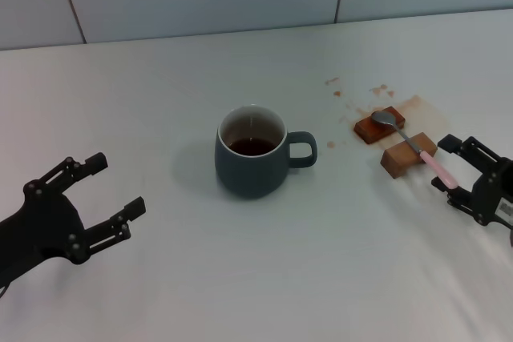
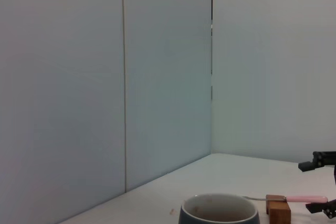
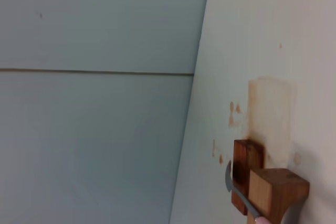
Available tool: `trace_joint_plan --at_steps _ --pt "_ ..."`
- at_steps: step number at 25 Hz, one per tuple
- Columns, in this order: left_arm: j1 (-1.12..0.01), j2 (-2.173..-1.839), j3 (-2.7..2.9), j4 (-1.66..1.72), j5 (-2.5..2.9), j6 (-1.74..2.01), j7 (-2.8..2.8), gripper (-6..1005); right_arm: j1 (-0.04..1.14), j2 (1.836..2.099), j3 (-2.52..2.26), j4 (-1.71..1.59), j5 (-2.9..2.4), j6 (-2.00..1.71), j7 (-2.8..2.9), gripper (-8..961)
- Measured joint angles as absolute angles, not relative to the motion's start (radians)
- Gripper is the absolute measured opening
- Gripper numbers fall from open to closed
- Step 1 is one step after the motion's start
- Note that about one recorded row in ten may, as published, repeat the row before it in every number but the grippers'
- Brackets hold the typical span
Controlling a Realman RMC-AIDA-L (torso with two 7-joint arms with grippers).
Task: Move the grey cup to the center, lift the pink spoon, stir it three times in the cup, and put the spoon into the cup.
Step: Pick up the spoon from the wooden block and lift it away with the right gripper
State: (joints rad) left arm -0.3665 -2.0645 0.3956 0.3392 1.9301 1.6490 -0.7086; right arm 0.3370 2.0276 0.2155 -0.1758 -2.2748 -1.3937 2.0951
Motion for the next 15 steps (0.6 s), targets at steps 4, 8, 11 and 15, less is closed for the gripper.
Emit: trace_joint_plan --at_steps 4,8,11,15 --pt "-0.367 -2.065 0.396 0.339 1.926 1.649 -0.709 859 0.344 2.027 0.212 -0.165 -2.275 -1.381 2.095 793" --pt "-0.366 -2.065 0.396 0.339 1.918 1.649 -0.709 859 0.351 2.026 0.212 -0.163 -2.275 -1.379 2.094 792" --pt "-0.365 -2.065 0.396 0.339 1.915 1.649 -0.709 859 0.354 2.026 0.212 -0.163 -2.275 -1.377 2.094 791" --pt "-0.362 -2.065 0.396 0.339 1.905 1.652 -0.709 859 0.356 2.026 0.204 -0.163 -2.275 -1.369 2.094 790"
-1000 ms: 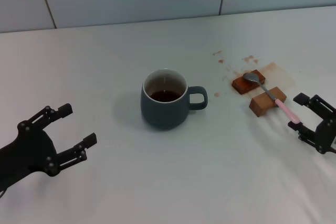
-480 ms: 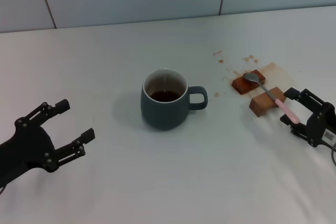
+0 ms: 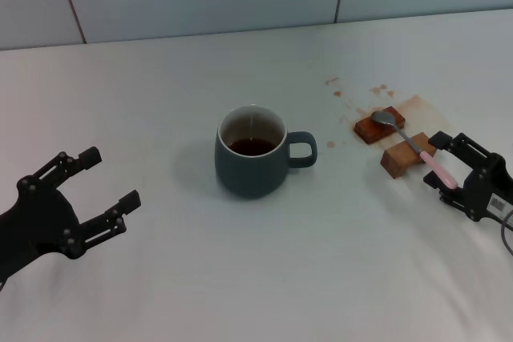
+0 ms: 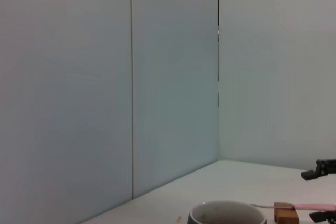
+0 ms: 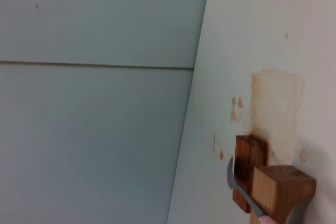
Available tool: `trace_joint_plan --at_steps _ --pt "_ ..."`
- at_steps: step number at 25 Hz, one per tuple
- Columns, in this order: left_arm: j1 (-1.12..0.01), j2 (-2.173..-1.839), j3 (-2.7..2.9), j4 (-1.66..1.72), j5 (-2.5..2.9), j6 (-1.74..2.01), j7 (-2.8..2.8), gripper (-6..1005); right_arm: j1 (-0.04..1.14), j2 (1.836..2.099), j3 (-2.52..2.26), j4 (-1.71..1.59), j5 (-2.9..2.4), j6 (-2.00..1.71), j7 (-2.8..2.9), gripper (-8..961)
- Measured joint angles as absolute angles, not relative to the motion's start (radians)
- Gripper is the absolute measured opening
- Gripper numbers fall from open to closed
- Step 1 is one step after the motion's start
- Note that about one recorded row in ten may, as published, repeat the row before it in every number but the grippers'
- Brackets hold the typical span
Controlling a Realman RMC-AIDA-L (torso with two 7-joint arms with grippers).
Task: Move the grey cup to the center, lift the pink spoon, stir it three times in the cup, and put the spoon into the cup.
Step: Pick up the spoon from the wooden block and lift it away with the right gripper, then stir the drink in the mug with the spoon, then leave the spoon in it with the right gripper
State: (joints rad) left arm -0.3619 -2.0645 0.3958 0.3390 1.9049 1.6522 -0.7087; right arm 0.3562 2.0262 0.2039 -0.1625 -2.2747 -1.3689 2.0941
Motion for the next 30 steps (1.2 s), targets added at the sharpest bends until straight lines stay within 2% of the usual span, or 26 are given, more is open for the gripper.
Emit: trace_joint_plan --at_steps 8,11,16,27,30 --pt "-0.352 -2.064 0.396 0.340 1.889 1.667 -0.709 859 0.355 2.026 0.199 -0.163 -2.271 -1.345 2.102 788" --pt "-0.351 -2.065 0.396 0.340 1.889 1.671 -0.709 859 0.353 2.026 0.199 -0.163 -2.273 -1.341 2.108 578" --pt "-0.344 -2.065 0.396 0.339 1.883 1.683 -0.708 859 0.351 2.027 0.199 -0.165 -2.273 -1.332 2.101 333" --pt "-0.323 -2.066 0.396 0.336 1.861 1.704 -0.695 859 0.372 2.037 0.214 -0.171 -2.192 -1.348 1.791 121" --pt "-0.322 -2.067 0.396 0.336 1.860 1.711 -0.695 859 0.383 2.039 0.214 -0.173 -2.119 -1.398 1.595 115"
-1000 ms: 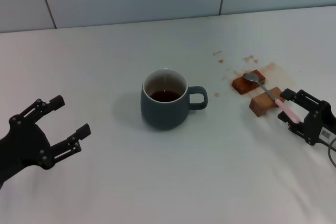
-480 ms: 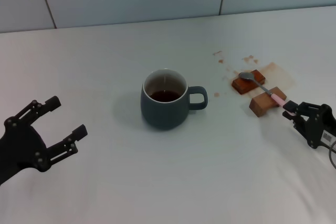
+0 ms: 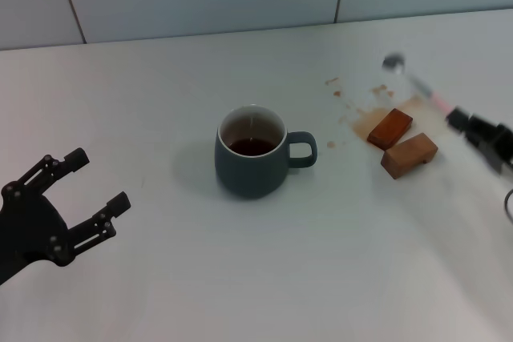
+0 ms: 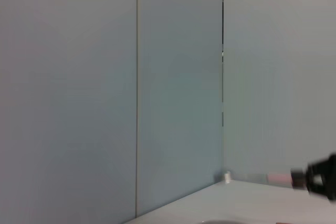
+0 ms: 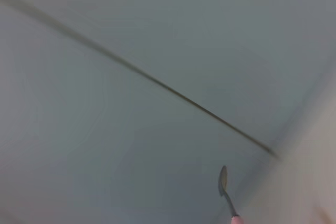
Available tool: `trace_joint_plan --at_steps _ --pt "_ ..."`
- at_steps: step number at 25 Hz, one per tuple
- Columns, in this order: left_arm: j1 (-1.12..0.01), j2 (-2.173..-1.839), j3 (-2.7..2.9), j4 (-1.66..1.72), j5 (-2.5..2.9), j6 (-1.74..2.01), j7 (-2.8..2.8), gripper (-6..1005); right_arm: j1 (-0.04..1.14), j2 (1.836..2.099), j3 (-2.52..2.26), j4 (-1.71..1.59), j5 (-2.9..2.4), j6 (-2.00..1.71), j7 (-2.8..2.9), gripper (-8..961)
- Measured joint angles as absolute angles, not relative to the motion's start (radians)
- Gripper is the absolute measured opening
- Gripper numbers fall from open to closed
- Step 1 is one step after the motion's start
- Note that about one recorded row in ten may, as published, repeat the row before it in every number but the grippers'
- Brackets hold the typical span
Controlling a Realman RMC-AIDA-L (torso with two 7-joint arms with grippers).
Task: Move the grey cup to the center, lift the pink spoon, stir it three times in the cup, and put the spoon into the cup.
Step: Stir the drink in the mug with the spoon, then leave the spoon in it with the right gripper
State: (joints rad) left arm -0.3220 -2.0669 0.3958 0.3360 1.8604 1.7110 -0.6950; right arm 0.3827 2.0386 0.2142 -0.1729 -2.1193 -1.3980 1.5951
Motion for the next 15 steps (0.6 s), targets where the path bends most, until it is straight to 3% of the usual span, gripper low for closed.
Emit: trace_joint_plan --at_steps 5,11,15 --pt "-0.319 -2.067 0.403 0.334 1.862 1.713 -0.695 859 0.413 2.044 0.201 -0.201 -1.991 -1.612 1.191 110" --pt "-0.320 -2.067 0.418 0.329 1.869 1.705 -0.695 859 0.518 1.986 0.031 -0.424 -1.984 -1.911 1.239 109" --pt "-0.324 -2.066 0.427 0.325 1.871 1.703 -0.695 859 0.581 1.977 -0.156 -0.716 -1.980 -1.987 1.546 109"
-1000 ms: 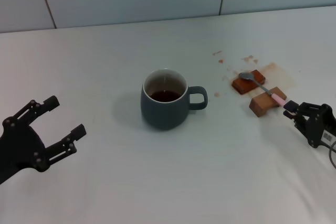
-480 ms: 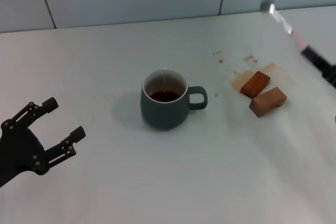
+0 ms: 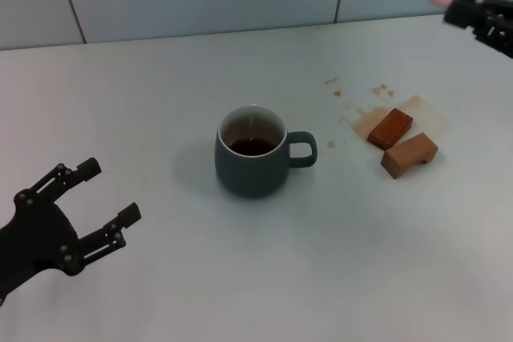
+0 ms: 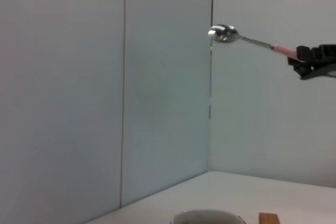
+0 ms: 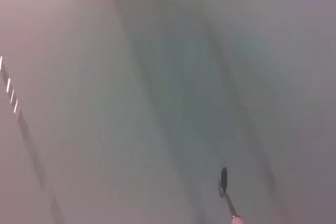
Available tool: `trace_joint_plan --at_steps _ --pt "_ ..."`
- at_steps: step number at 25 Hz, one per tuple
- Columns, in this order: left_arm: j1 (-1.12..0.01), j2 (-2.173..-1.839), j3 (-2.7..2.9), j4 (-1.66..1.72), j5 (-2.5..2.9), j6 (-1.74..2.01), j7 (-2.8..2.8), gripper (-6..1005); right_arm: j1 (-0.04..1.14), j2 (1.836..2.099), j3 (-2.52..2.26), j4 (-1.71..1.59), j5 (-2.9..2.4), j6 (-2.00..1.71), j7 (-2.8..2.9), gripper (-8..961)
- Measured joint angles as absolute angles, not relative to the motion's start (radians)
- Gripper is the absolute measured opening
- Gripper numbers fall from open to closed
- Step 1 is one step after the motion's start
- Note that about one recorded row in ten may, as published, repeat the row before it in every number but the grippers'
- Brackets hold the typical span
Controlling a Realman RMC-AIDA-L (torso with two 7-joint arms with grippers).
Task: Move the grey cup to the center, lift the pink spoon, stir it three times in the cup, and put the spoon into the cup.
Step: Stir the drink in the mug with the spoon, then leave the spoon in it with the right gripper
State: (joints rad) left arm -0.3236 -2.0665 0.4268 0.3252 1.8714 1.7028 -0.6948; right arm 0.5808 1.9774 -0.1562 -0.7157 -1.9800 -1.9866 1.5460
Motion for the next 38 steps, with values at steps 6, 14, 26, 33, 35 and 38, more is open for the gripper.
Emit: trace_joint_plan --at_steps 6,14,26,33,35,38 --pt "-0.329 -2.066 0.487 0.325 1.873 1.683 -0.699 859 0.616 1.970 -0.481 -1.107 -1.990 -1.980 1.929 109" --pt "-0.333 -2.064 0.524 0.325 1.873 1.648 -0.705 859 0.748 1.949 -0.727 -1.332 -2.207 -1.980 2.296 110" --pt "-0.330 -2.065 0.525 0.325 1.873 1.648 -0.709 859 0.988 1.958 -0.921 -1.169 -2.481 -1.869 2.438 109" --pt "-0.331 -2.066 0.525 0.323 1.873 1.648 -0.709 859 1.080 1.962 -0.992 -1.028 -2.522 -1.814 2.442 115" --pt "-0.333 -2.066 0.525 0.316 1.873 1.647 -0.709 859 1.106 1.966 -1.019 -0.986 -2.533 -1.798 2.442 117" --pt "-0.333 -2.065 0.525 0.312 1.873 1.647 -0.709 859 1.145 1.982 -1.045 -0.930 -2.575 -1.767 2.442 121"
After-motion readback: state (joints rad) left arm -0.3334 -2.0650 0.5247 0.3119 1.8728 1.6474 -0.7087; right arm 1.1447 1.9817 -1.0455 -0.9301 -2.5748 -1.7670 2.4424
